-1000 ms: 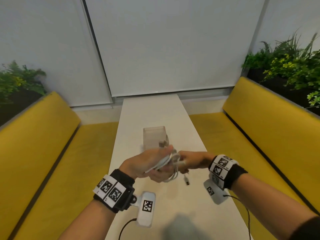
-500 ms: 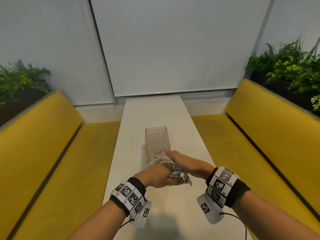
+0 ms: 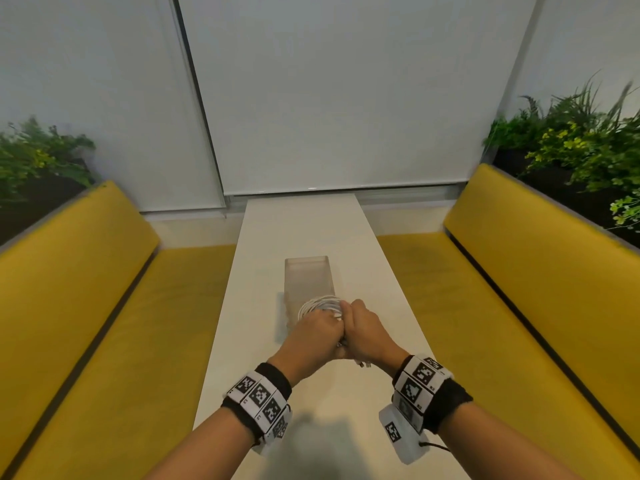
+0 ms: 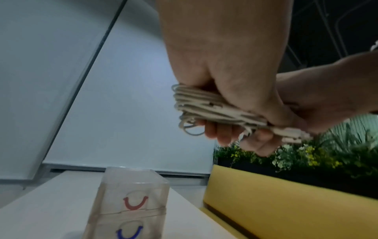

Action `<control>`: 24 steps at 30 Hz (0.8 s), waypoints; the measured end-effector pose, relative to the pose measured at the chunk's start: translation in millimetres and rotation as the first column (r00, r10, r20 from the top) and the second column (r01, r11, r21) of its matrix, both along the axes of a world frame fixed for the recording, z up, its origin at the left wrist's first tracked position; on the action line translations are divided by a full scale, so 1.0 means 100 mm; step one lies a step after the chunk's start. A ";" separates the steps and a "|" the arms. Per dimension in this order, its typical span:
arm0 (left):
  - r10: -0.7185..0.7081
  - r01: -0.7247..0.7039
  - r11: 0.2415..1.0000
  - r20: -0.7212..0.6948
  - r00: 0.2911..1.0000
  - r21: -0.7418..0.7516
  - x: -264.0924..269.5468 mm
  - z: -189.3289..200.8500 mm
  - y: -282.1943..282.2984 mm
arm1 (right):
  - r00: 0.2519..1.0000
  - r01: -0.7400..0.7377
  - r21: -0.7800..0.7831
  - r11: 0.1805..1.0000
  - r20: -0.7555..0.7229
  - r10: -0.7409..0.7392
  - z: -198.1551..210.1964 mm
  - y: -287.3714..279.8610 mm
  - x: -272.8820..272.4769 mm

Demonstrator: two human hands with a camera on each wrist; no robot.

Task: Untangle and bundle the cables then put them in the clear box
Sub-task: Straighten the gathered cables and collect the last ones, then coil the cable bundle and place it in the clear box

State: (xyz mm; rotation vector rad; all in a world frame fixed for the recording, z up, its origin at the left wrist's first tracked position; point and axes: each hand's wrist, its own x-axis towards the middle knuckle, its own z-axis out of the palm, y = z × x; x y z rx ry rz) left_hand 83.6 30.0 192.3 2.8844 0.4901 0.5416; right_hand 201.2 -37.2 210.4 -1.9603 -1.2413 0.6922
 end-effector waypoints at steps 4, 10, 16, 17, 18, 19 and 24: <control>-0.010 -0.025 0.989 0.238 0.971 0.144 -0.13 -0.06 0.02 | 0.978 0.183 0.085 0.980 -0.117 -0.172 0.03 0.04 0.01; 0.539 -0.106 0.477 0.196 0.819 -0.872 -0.26 -0.07 -0.14 | 0.914 0.369 0.238 0.898 -0.269 -0.304 0.09 0.10 0.07; 0.044 0.056 -0.113 0.052 0.998 -0.992 -0.07 -0.07 -0.25 | 0.818 0.412 0.203 0.889 -0.511 -0.262 0.12 0.14 -0.04; 0.071 0.096 -0.044 0.093 0.993 -0.994 -0.03 -0.06 -0.27 | 0.798 0.419 0.189 0.888 -0.544 -0.260 0.10 0.15 -0.04; 0.101 0.127 0.019 0.129 0.987 -0.992 0.01 -0.06 -0.29 | 0.784 0.430 0.179 0.885 -0.560 -0.268 0.10 0.16 -0.04; 0.139 0.148 0.059 0.155 0.978 -0.987 0.04 -0.08 -0.31 | 0.769 0.443 0.171 0.880 -0.578 -0.274 0.11 0.16 -0.03; 0.228 0.227 0.135 0.254 0.940 -0.964 0.12 -0.16 -0.43 | 0.675 0.518 0.143 0.843 -0.674 -0.300 0.15 0.22 -0.01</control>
